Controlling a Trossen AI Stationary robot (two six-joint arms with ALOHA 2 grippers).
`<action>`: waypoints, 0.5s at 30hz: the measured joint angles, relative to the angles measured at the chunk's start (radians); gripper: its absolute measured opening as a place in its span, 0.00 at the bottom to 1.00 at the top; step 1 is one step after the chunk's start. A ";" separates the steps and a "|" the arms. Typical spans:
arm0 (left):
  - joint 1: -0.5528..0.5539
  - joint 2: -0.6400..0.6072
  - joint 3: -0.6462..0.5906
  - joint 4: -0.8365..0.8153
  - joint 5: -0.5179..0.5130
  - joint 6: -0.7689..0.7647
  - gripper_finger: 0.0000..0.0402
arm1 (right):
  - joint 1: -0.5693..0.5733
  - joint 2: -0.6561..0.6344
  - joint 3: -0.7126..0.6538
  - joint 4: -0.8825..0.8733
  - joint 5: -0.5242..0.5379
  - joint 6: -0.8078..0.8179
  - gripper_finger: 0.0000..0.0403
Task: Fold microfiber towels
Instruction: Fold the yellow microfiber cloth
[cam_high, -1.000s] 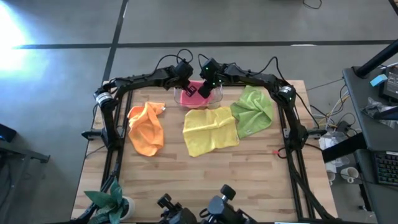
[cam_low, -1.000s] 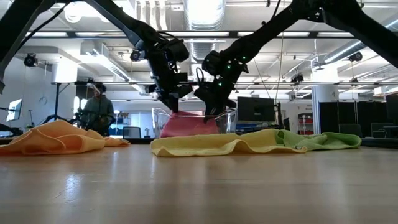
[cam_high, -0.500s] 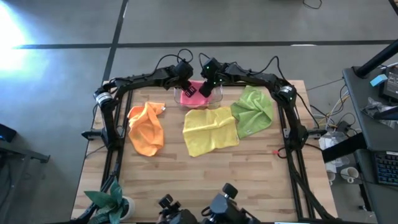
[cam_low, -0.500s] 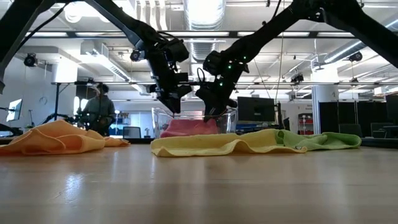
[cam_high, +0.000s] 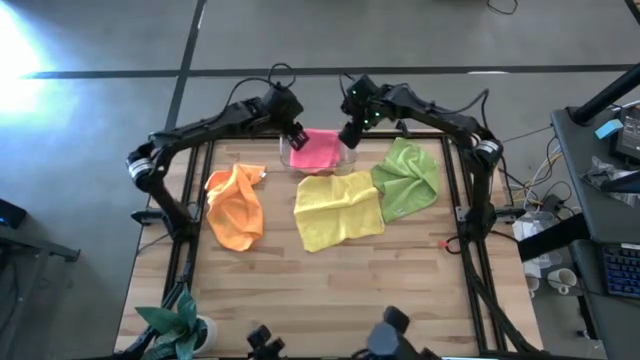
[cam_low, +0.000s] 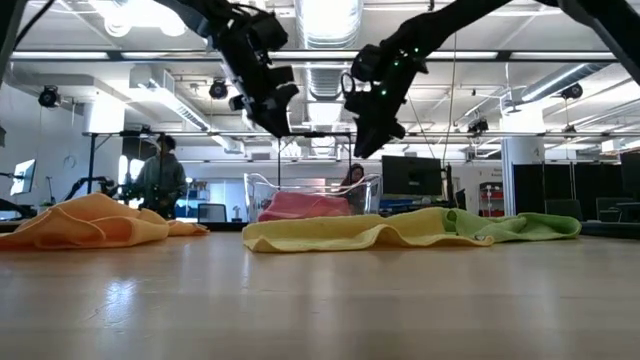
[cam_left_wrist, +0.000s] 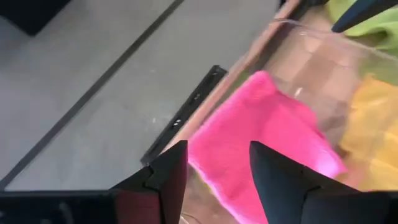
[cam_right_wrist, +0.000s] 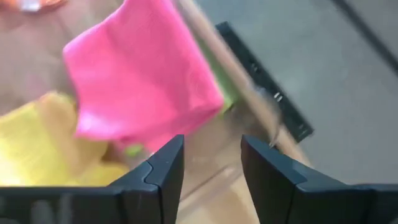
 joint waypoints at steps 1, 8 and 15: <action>-0.009 -0.010 -0.009 -0.001 0.011 -0.001 0.39 | 0.003 -0.004 0.000 -0.027 -0.018 0.009 0.36; -0.108 -0.050 -0.118 -0.008 0.043 -0.001 0.39 | 0.054 -0.017 -0.011 -0.255 -0.125 0.061 0.32; -0.223 -0.055 -0.224 -0.004 0.045 -0.028 0.39 | 0.171 -0.025 -0.078 -0.297 -0.125 0.103 0.30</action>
